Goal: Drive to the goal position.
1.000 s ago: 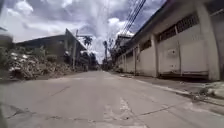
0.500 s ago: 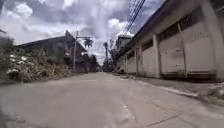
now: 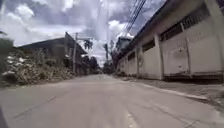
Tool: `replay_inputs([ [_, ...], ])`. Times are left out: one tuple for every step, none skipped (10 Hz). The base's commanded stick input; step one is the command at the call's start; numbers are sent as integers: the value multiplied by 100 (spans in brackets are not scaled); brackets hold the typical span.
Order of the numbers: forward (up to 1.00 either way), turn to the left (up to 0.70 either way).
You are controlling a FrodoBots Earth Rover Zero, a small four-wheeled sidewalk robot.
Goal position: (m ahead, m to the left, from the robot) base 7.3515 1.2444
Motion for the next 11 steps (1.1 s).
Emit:
replay_inputs([
  [50,0],
  [50,0],
  [50,0],
  [50,0],
  [50,0],
  [50,0],
  [50,0],
  [50,0],
  [50,0],
  [50,0],
  [50,0],
])
